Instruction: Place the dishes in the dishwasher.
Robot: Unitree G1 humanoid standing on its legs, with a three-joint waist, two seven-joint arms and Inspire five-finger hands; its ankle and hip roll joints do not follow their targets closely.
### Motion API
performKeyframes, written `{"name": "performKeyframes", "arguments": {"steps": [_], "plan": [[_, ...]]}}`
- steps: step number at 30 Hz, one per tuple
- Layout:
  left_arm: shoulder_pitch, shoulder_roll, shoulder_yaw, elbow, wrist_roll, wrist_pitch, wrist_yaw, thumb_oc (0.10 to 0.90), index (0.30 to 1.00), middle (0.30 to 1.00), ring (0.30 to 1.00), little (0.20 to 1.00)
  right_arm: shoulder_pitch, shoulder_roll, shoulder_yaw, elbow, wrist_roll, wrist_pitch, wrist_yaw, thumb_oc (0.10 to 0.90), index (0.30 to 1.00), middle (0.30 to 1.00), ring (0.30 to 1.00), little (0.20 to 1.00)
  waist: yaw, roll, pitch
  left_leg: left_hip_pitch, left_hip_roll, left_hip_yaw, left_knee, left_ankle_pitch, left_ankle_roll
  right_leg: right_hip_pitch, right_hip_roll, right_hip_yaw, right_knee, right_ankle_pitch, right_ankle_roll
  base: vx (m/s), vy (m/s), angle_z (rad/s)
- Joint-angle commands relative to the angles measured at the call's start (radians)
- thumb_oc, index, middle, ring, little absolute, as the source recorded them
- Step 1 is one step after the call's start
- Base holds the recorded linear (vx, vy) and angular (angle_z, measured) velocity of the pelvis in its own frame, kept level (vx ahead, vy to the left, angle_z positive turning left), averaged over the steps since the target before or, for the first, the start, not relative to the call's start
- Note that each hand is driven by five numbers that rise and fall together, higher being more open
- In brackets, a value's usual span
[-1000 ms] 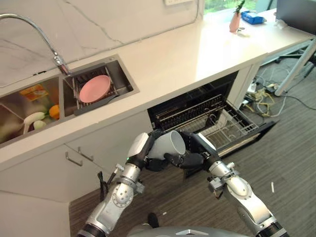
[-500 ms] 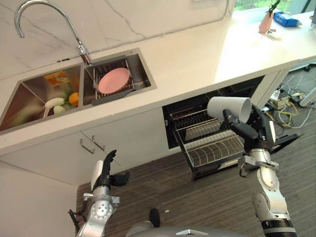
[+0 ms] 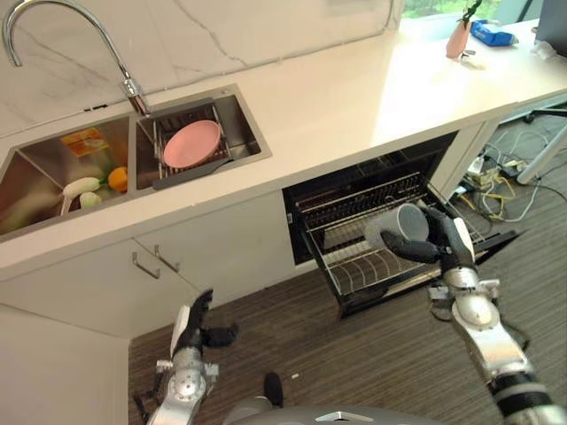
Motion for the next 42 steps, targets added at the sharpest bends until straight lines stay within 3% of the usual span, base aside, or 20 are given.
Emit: {"name": "performKeyframes", "arguments": {"steps": [1,2,4,13,26,27,28,42], "plan": [[-0.055,0.028,0.020,0.016,0.017,-0.009,-0.004,0.800,0.900,0.900,0.900,0.900,-0.164,0.079,-0.028,-0.016,-0.041,-0.039,-0.064,0.400,0.300,0.300,0.300,0.300,0.051,-0.029,0.006,0.090,0.102,0.070,0.008,-0.018,-0.101,-0.072,-0.043,0.033,-0.048,0.145,0.071,0.00,0.000,0.06],[-0.055,0.028,0.020,0.016,0.017,-0.009,-0.004,0.800,0.900,0.900,0.900,0.900,-0.164,0.079,-0.028,-0.016,-0.041,-0.039,-0.064,0.400,0.300,0.300,0.300,0.300,0.051,-0.029,0.006,0.090,0.102,0.070,0.008,-0.018,-0.101,-0.072,-0.043,0.033,-0.048,0.145,0.071,-0.01,-0.011,0.03],[-0.052,0.007,0.002,0.173,0.036,0.023,-0.003,0.800,0.900,0.900,0.900,0.900,-0.265,0.086,0.031,0.149,-0.053,-0.018,-0.080,0.400,0.300,0.300,0.300,0.300,0.084,-0.038,0.023,0.075,0.106,0.064,0.008,-0.015,-0.105,-0.080,-0.039,0.026,-0.050,0.142,0.071,-0.01,-0.013,0.02],[-0.058,-0.022,-0.042,0.387,0.069,0.028,0.002,0.800,0.900,0.900,0.900,0.900,-0.455,0.104,0.124,0.413,-0.041,-0.006,-0.074,0.400,0.300,0.300,0.300,0.300,0.129,-0.044,0.041,0.033,0.109,0.044,0.008,0.003,-0.108,-0.107,-0.030,0.013,-0.055,0.148,0.069,-0.01,0.001,0.16],[-0.119,-0.045,-0.031,0.538,0.046,0.039,0.032,0.800,0.900,0.900,0.900,0.900,-0.482,0.155,0.142,0.645,-0.088,0.012,-0.085,0.400,0.300,0.300,0.300,0.300,0.144,-0.057,0.039,0.027,0.108,0.019,0.008,0.007,-0.111,-0.091,-0.030,-0.017,-0.055,0.141,0.066,0.00,0.002,0.04],[-0.118,-0.047,-0.029,0.545,0.043,0.040,0.033,0.800,0.900,0.900,0.900,0.900,-0.481,0.160,0.138,0.641,-0.070,0.011,-0.079,0.428,0.342,0.342,0.342,0.342,0.144,-0.056,0.038,0.028,0.108,0.020,0.008,0.006,-0.112,-0.091,-0.030,-0.016,-0.055,0.140,0.066,0.00,0.000,0.00],[-0.118,-0.049,-0.026,0.548,0.037,0.041,0.033,0.800,0.900,0.900,0.900,0.900,-0.478,0.164,0.134,0.634,-0.054,0.011,-0.073,0.800,0.900,0.900,0.900,0.900,0.142,-0.057,0.037,0.030,0.107,0.020,0.008,0.006,-0.111,-0.090,-0.030,-0.016,-0.056,0.140,0.065,0.00,0.000,0.00],[-0.137,-0.048,-0.050,0.567,0.060,0.047,-0.001,0.800,0.900,0.900,0.900,0.900,-0.515,0.114,0.197,0.468,0.007,-0.008,0.032,0.800,0.900,0.900,0.900,0.900,0.111,-0.066,0.031,0.054,0.117,0.049,0.008,0.003,-0.112,-0.094,-0.025,0.013,-0.056,0.141,0.063,0.00,-0.002,-0.02]]}}
